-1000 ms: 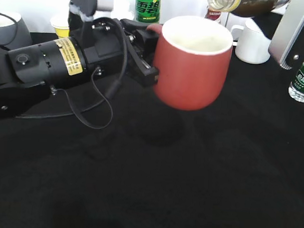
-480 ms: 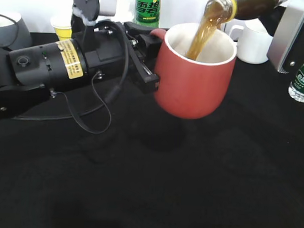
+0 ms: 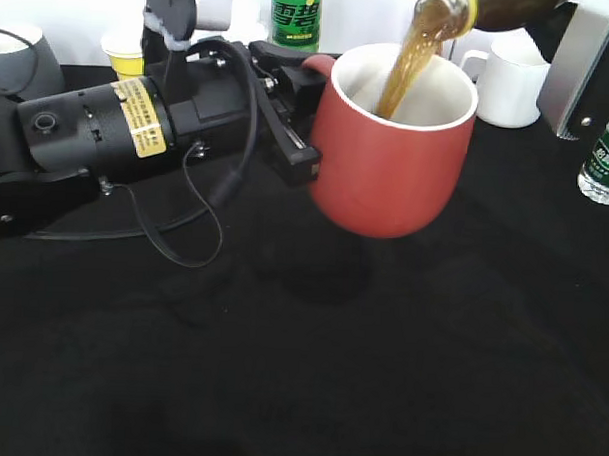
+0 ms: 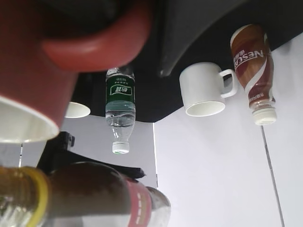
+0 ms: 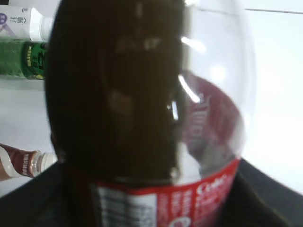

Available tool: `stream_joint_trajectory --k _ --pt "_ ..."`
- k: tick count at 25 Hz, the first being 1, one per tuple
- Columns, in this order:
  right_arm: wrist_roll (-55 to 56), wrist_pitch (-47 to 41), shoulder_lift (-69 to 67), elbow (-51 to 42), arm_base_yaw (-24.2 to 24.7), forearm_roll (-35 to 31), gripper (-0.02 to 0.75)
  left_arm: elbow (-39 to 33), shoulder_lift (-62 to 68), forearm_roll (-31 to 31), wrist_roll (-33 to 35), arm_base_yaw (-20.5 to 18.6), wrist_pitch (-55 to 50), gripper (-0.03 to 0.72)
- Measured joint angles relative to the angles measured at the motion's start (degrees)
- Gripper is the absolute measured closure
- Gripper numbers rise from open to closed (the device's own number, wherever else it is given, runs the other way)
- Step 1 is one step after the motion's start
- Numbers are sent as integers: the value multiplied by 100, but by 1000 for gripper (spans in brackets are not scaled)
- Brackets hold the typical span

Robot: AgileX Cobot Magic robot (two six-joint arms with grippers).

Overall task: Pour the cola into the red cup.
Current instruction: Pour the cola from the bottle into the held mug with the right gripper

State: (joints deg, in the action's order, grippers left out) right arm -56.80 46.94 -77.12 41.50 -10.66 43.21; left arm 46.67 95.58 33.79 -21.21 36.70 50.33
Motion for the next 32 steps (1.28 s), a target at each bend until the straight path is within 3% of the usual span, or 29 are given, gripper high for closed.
stream_joint_trajectory --k 23,27,32 --pt "-370 32 11 5 0 -80 237 0 7 -1 5 0 -10 573" --pt "898 127 11 5 0 10 237 0 14 -293 5 0 -10 573" --pt "3316 235 11 5 0 267 237 0 28 -488 5 0 143 573"
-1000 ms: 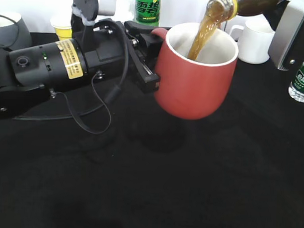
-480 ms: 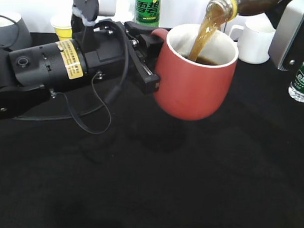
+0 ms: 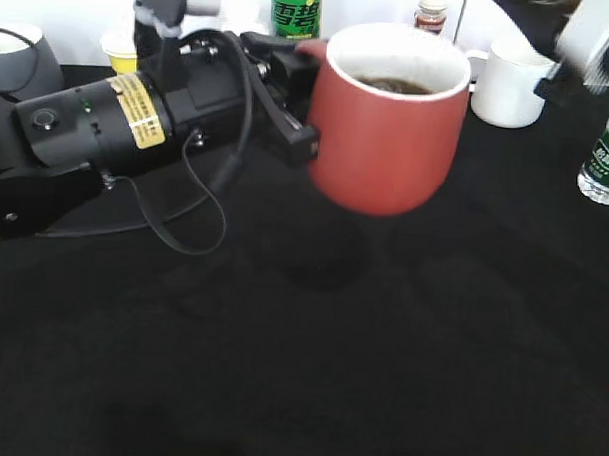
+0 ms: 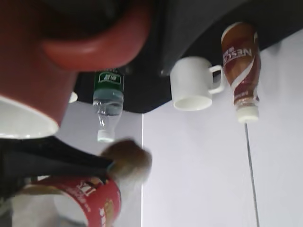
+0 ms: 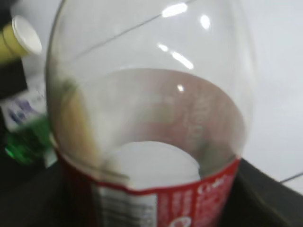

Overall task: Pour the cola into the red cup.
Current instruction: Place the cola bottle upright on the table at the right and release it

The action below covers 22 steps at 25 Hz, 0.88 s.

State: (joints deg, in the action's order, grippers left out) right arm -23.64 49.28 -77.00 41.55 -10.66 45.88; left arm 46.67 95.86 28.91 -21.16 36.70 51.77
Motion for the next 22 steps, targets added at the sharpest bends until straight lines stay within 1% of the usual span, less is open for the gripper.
stream_joint_trajectory --k 2,3,5,6,7,9,11,13,15,17,18,20,22 --pt "1490 0 0 0 0 0 237 0 0 -5 0 -34 20 573" --pt "2408 0 0 0 0 0 237 0 0 6 0 -130 20 573" --pt "4542 -40 0 0 0 0 237 0 -45 9 0 -453 20 573" --pt "5456 -81 0 0 0 5 237 -11 -105 9 0 -689 15 573" --pt "6023 -107 0 0 0 5 237 -90 -175 9 0 -936 75 573" --pt "6357 -112 0 0 0 5 237 -406 -219 9 0 -1525 431 573" --pt "6392 -118 0 0 0 5 237 -798 -219 9 0 -2183 729 573" --pt "6418 -101 0 0 0 5 237 -1071 -223 -12 17 -2840 796 573" --pt "6418 -33 0 0 0 5 237 -1148 -202 -48 475 -3339 817 572" --pt "6418 -19 0 0 0 5 237 -1148 107 -159 652 -3625 1180 572" --pt "6418 -19 0 0 0 5 237 -1148 425 -326 670 -3688 1316 572" --pt "6431 -19 0 0 0 5 237 -1048 1072 -848 762 -3720 1240 571" --pt "6431 -14 0 0 0 5 237 -676 1628 -985 781 -3726 1215 570"
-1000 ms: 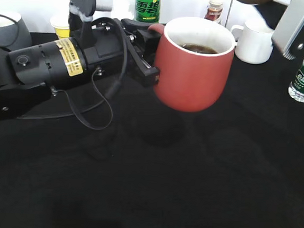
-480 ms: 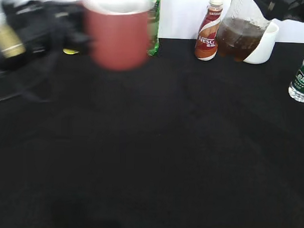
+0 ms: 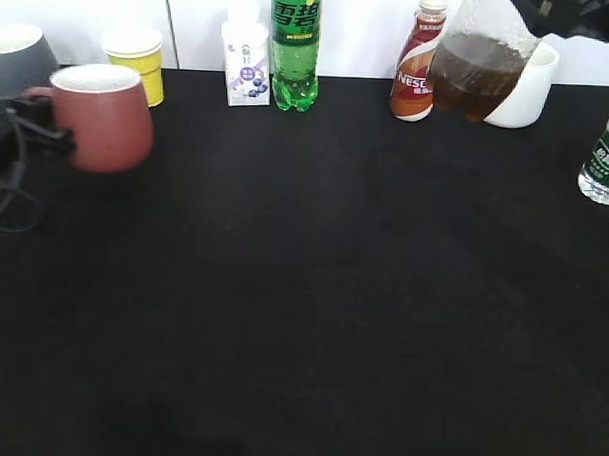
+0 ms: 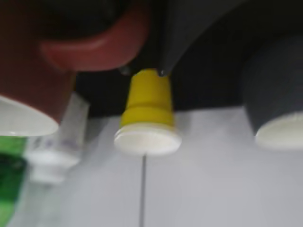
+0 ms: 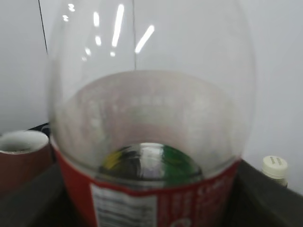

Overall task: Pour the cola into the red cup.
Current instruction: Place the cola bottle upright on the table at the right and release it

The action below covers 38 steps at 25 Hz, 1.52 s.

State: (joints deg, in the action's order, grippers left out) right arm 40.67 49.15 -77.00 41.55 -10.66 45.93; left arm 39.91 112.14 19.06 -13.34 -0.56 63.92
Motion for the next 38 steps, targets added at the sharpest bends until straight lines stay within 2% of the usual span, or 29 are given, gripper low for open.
stream_joint_trajectory --k 4,9,11,13,14,19,22,24,26,29,34,35,36,38 --pt "0 0 0 0 0 0 237 593 720 -28 108 0 28 570" --pt "0 0 0 0 0 0 237 750 1002 -14 206 0 267 571" --pt "6 0 0 0 0 -5 237 731 1002 32 201 0 361 520" --pt "6 0 0 0 0 -33 237 518 1002 -38 183 -11 436 421" --pt "6 0 0 0 0 -39 237 355 994 -77 176 -11 493 403" --pt "0 -229 -6 0 0 -53 237 -815 195 -459 164 -6 545 391" --pt "-639 -647 -503 0 0 -163 237 -1677 -910 -596 164 -6 538 390" --pt "-1332 -648 -1099 5 0 -943 237 -1967 -1772 -353 162 6 453 390" --pt "-2183 -209 -1852 5 0 -1845 237 -1980 -2543 198 157 10 60 390" --pt "-2426 581 -2875 118 0 -2509 237 -1980 -3250 482 145 17 -445 390" --pt "-2699 854 -3251 337 0 -2691 237 -1987 -3284 519 145 180 -557 390" --pt "-2704 854 -3251 337 0 -2691 220 -1992 -3284 519 145 180 -559 390" --pt "-2704 848 -3251 342 0 -2691 162 -1992 -3284 519 145 180 -559 390" --pt "-2689 448 -3206 342 0 -2691 103 -1992 -3284 519 145 180 -585 390"
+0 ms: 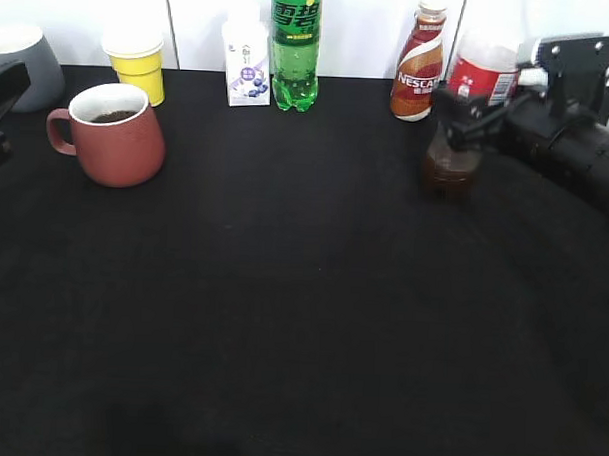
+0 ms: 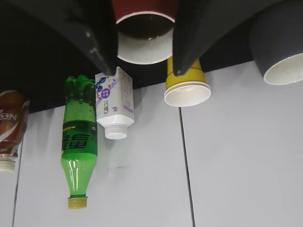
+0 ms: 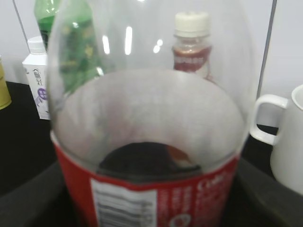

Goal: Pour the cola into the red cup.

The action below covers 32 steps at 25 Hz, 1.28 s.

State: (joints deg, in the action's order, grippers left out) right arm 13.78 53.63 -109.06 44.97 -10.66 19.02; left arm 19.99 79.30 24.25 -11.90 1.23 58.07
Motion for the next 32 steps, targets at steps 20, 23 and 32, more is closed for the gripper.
stream_joint_trajectory --k 20,23,32 --pt "2180 -5104 3438 -854 -269 1636 178 2187 -1578 -347 -2290 2045 -8619 390" --pt "1929 -6931 3920 -357 -1036 1612 183 2681 -2357 -379 -2293 2377 -9591 391" --pt "-650 -10039 7979 -215 -1932 -1560 183 2012 -6260 -1929 198 2385 -11701 396"
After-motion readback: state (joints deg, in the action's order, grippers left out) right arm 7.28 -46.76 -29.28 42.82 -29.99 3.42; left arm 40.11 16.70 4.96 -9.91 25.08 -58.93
